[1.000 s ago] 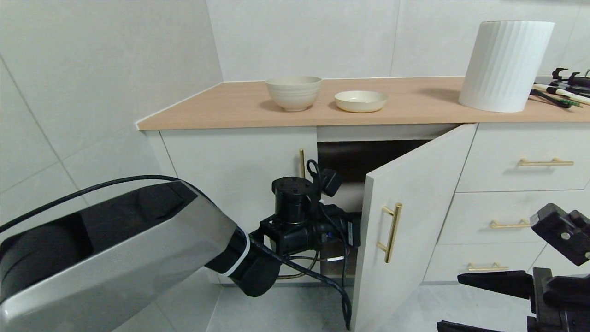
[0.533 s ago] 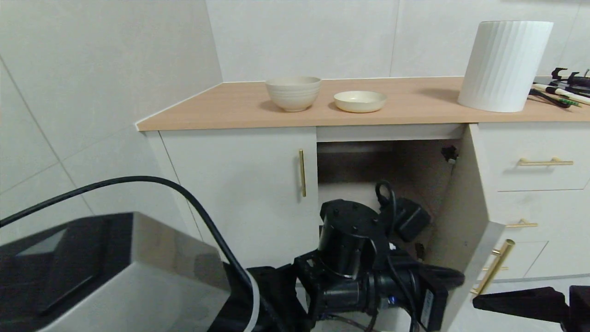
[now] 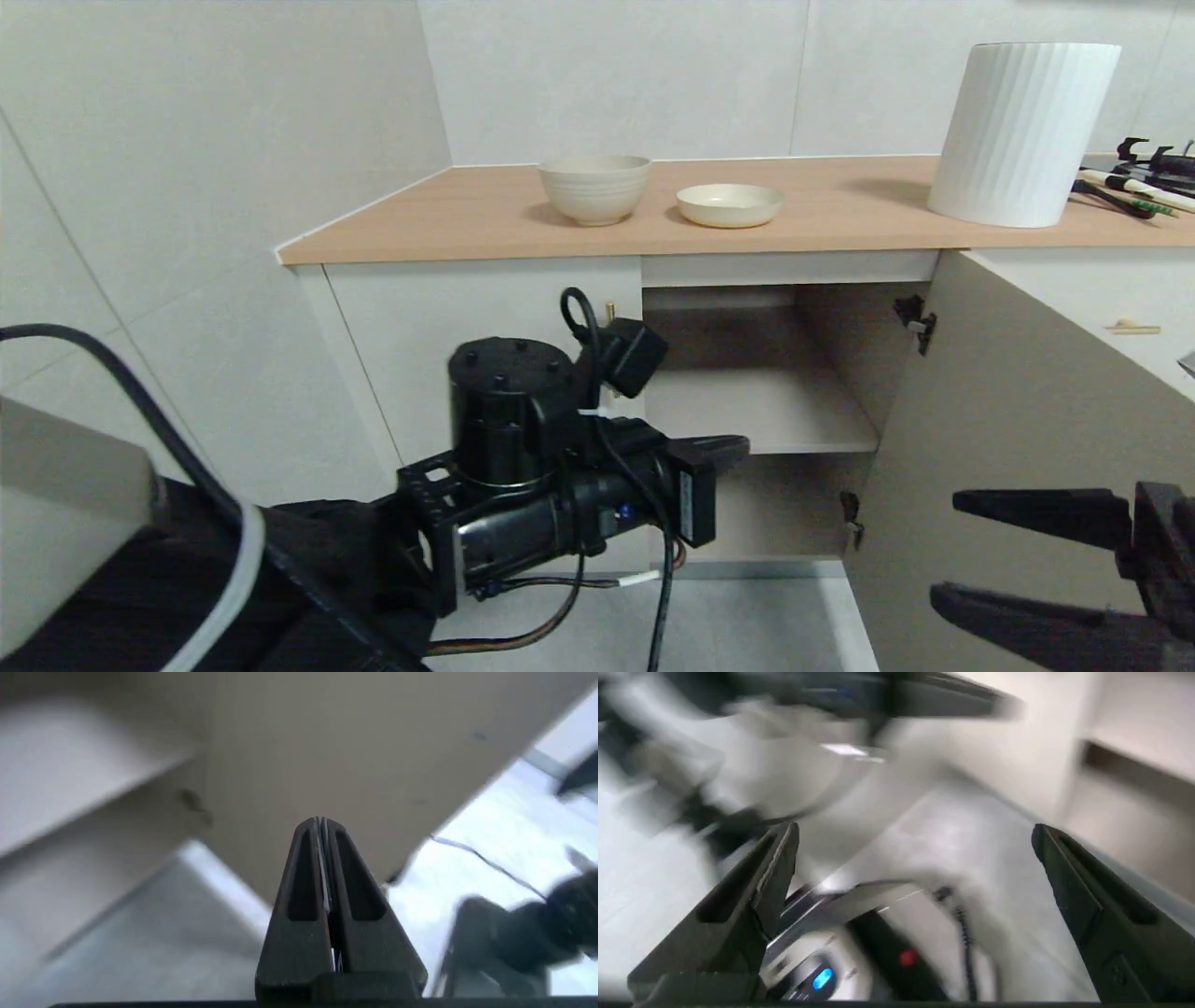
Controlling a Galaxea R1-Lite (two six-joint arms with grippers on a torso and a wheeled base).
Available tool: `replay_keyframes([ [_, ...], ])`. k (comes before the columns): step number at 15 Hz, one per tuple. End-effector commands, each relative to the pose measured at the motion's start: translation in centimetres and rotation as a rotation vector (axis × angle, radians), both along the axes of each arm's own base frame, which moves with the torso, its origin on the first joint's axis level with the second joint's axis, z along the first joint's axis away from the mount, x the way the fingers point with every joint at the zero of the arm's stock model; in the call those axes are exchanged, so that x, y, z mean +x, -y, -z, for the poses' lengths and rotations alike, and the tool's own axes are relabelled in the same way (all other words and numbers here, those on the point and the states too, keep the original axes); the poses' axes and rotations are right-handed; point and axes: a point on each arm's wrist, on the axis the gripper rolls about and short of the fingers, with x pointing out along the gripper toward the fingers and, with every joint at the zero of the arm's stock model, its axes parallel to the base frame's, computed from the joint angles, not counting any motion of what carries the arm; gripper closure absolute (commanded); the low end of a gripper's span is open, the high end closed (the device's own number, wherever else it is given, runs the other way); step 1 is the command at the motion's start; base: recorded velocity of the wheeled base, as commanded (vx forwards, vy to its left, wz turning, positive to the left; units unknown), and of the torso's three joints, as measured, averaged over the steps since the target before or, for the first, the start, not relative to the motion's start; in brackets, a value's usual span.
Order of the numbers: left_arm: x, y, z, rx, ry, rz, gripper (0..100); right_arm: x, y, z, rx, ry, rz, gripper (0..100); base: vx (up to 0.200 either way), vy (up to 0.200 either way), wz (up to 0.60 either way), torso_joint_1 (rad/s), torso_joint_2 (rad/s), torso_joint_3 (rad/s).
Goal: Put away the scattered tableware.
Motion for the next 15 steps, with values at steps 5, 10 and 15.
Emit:
replay_keyframes([
  [5,-2.3,-12.2,-6.6,-0.073,0.117,-0.289,100,8.7,-3.6,-2.8,0.033,0.076,0.159,0,0.000,0.000,0.00,0.000,0.00,0.000],
  [10,-2.9,-15.2,-7.2,-0.038,0.077,-0.379,100,9.3,-3.9,-3.6,0.119,-0.007,0.281,0,0.000,0.000,0.00,0.000,0.00,0.000],
  [15,-2.9,-15.6,-8.3,-0.057,0.099,-0.392,0,7.7,-2.8,-5.1,0.091,-0.030,0.306,0,0.000,0.000,0.00,0.000,0.00,0.000],
])
